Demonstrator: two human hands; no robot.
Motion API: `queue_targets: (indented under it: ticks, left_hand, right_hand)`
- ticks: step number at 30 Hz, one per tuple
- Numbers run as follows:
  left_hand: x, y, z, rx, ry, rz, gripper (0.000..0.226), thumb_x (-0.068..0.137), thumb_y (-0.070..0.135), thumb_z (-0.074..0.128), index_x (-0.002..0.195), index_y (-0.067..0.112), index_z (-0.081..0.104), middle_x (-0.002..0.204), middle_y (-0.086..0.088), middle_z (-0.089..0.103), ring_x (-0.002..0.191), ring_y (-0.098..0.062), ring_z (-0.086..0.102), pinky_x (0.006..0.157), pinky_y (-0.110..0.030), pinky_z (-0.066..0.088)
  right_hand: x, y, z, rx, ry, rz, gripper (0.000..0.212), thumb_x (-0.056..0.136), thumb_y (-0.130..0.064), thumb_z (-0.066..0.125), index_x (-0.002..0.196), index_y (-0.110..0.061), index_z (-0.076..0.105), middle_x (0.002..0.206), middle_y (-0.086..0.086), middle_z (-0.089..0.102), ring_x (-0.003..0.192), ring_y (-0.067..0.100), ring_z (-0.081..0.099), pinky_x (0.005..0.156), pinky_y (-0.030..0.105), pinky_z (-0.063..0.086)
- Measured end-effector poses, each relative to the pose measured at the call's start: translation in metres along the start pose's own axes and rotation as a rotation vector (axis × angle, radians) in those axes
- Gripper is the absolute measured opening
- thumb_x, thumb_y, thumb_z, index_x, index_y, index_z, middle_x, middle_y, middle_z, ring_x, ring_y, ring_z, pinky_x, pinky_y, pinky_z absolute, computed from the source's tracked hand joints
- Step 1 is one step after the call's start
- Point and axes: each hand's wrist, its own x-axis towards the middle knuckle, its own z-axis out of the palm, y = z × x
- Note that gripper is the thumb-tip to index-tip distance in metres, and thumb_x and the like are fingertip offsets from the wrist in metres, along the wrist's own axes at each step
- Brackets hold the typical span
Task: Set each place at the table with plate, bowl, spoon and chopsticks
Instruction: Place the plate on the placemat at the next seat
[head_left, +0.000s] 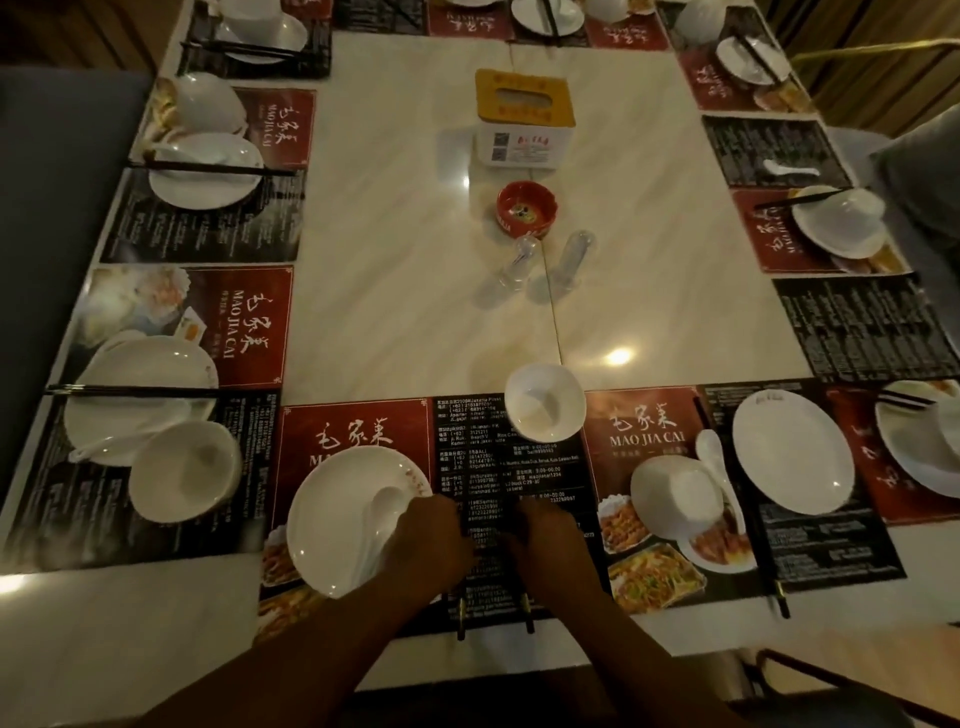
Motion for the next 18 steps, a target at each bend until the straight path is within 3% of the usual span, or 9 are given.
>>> queue_targets:
  ticks: [4,8,11,15,18]
  left_hand:
    - [0.004,0.002,0.005,0.015,0.044,-0.03,0.019,0.082,0.036,0.066,0.069,0.022,0.068,0.067,0.01,0.063,0.058,-0.005,0.059,0.056,-0.023,0.053]
    - [-0.006,0.002,0.001,-0.019,0.103,-0.016,0.025,0.082,0.044,0.065,0.072,0.022,0.071,0.069,0.01,0.069,0.06,-0.004,0.062,0.06,-0.026,0.057]
    - [-0.015,-0.002,-0.015,-0.064,0.226,-0.05,0.019,0.087,0.041,0.067,0.077,0.025,0.068,0.068,0.01,0.064,0.062,-0.006,0.062,0.061,-0.025,0.054]
    - [-0.02,-0.031,-0.05,-0.036,0.369,-0.078,0.009,0.089,0.039,0.065,0.083,0.032,0.064,0.059,0.008,0.064,0.054,-0.004,0.059,0.063,-0.029,0.055]
    - [-0.022,-0.062,-0.078,-0.059,0.425,-0.128,0.004,0.086,0.032,0.068,0.088,0.029,0.067,0.071,0.008,0.068,0.064,-0.005,0.063,0.066,-0.031,0.057]
  right_hand:
    - [0.012,0.013,-0.006,-0.004,-0.051,-0.048,0.021,0.088,-0.026,0.069,0.107,-0.016,0.069,0.105,-0.001,0.072,0.095,0.015,0.066,0.084,0.029,0.054]
    - [0.018,0.016,-0.012,-0.009,-0.069,-0.1,0.022,0.088,-0.031,0.071,0.103,-0.016,0.069,0.1,-0.002,0.071,0.089,0.014,0.067,0.081,0.029,0.055]
    - [0.023,0.012,-0.016,-0.021,-0.045,-0.114,0.014,0.091,-0.031,0.066,0.096,-0.018,0.067,0.093,-0.003,0.071,0.084,0.014,0.067,0.077,0.032,0.057]
    - [0.027,-0.018,-0.015,-0.036,-0.077,-0.179,0.01,0.092,-0.03,0.066,0.095,-0.02,0.066,0.09,-0.005,0.07,0.081,0.011,0.065,0.074,0.024,0.055]
    - [0.022,-0.056,0.0,-0.039,-0.172,-0.233,0.011,0.092,-0.029,0.065,0.101,-0.023,0.067,0.097,-0.006,0.07,0.086,0.01,0.065,0.076,0.022,0.054]
